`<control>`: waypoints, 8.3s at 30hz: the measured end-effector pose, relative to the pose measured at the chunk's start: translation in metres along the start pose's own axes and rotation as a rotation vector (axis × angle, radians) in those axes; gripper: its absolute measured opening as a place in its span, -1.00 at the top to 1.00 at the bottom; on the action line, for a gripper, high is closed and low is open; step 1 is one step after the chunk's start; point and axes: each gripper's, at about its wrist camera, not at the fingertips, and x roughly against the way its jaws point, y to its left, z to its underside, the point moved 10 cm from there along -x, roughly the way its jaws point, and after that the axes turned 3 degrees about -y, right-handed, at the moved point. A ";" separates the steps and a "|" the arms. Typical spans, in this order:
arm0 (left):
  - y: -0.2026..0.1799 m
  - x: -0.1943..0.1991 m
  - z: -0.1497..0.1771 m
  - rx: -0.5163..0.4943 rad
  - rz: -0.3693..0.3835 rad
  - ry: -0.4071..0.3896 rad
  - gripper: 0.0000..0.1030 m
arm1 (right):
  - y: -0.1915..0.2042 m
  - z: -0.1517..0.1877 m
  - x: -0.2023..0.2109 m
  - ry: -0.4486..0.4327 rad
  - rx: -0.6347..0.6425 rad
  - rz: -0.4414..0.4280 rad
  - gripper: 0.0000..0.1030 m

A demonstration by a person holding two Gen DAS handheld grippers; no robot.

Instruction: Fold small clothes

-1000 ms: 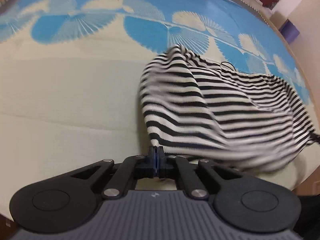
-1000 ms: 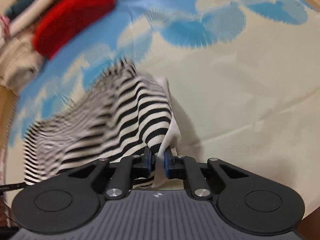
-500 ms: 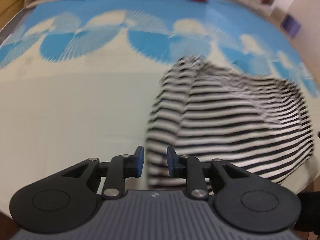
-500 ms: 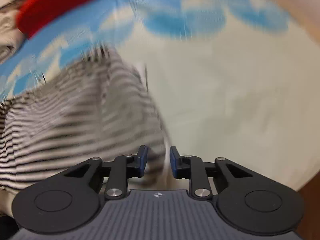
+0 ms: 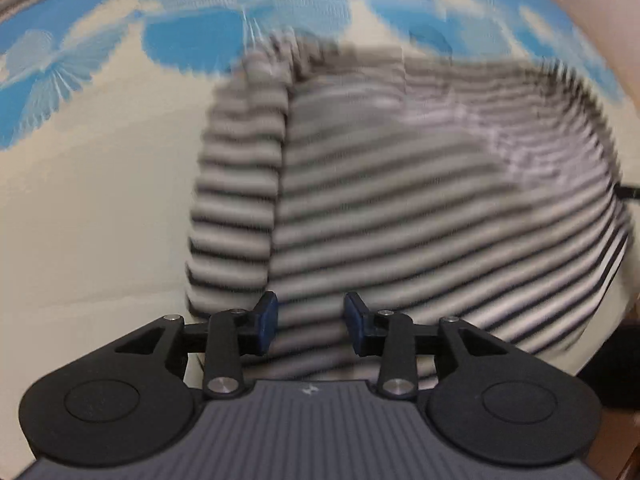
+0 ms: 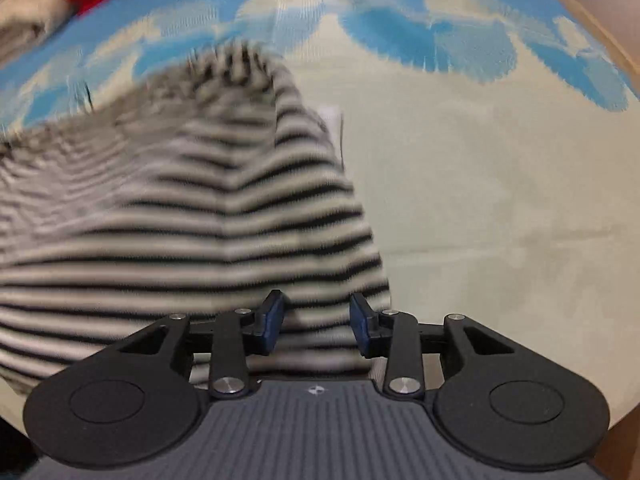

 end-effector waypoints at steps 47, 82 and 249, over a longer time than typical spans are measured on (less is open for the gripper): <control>0.022 -0.024 -0.098 0.164 -0.132 -0.188 0.34 | 0.009 -0.102 -0.086 -0.138 -0.168 -0.026 -0.02; -0.014 0.078 0.082 0.446 -0.122 -0.237 0.05 | -0.014 0.008 0.090 -0.202 0.105 0.044 -0.19; -0.009 0.003 -0.101 0.302 0.080 -0.257 -0.16 | 0.152 -0.017 -0.006 -0.043 -0.041 -0.373 0.71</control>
